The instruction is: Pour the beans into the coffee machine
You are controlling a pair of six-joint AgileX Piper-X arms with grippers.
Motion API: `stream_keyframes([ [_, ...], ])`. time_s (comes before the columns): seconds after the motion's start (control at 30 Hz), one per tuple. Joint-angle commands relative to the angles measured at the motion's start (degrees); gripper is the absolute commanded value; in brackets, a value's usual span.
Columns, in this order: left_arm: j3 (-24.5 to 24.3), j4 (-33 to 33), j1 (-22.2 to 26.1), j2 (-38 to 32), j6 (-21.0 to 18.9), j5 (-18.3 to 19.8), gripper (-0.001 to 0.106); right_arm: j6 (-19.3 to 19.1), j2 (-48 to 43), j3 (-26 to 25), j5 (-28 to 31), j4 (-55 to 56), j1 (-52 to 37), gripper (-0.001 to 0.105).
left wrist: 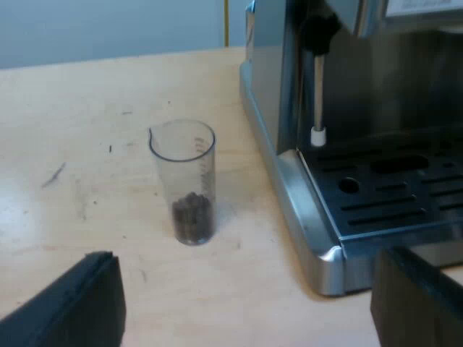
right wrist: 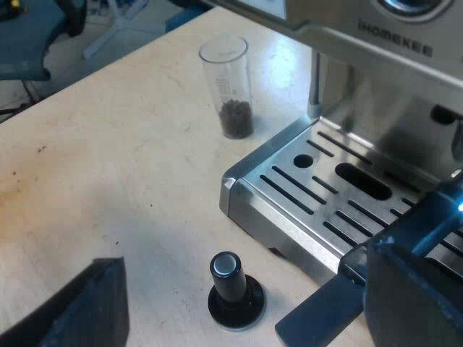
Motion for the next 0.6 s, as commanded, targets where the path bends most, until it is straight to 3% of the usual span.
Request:
stream_keyframes([
  [0.03,2.91,-4.99,-0.27,0.20,0.90,-2.94,0.074,1.31,0.87,-0.58,0.13,-2.17,0.13,0.069],
  [0.17,6.54,-10.75,-0.27,0.20,0.90,-3.41,0.083,1.47,1.27,-0.58,0.29,-2.57,0.13,0.069],
  [0.37,13.98,-21.86,-0.27,0.32,0.78,-4.61,0.084,1.47,1.27,-0.58,0.47,-3.04,0.13,0.069],
  [0.6,17.31,-26.13,-0.27,2.10,0.28,-4.61,0.083,1.47,1.27,-0.58,0.47,-3.04,0.13,0.069],
])
